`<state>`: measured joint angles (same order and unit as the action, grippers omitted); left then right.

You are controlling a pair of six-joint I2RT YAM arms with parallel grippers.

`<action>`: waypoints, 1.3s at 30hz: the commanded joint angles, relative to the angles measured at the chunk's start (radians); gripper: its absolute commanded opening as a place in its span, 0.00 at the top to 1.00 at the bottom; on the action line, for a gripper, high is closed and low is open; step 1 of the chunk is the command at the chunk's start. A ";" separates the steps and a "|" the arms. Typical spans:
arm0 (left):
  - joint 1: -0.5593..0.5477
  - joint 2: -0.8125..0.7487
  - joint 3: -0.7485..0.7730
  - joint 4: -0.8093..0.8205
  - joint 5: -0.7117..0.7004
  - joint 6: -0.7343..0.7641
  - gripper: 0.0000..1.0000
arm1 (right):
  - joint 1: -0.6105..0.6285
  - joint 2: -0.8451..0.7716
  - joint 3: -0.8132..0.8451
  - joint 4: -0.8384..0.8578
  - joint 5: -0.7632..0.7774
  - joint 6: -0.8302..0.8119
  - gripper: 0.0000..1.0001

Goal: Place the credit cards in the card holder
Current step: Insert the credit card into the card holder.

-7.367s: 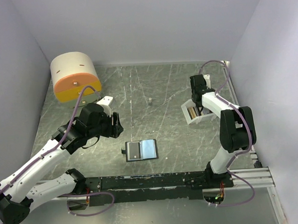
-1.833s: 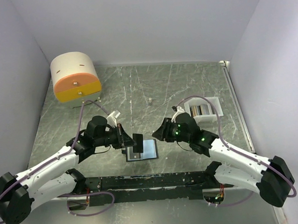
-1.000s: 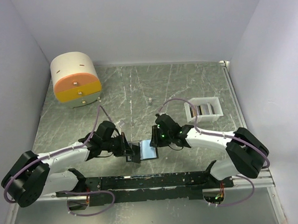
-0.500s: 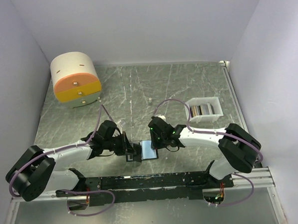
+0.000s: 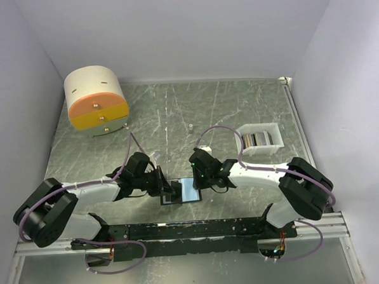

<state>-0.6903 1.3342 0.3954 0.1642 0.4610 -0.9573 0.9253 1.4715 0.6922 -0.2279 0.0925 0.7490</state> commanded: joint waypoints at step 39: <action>0.009 0.119 -0.043 0.192 0.013 -0.007 0.93 | 0.012 -0.043 -0.053 -0.037 0.040 0.011 0.85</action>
<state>-0.6838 1.4372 0.3634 0.3294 0.4866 -1.0100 0.9302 1.4364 0.6655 -0.2371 0.1276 0.7513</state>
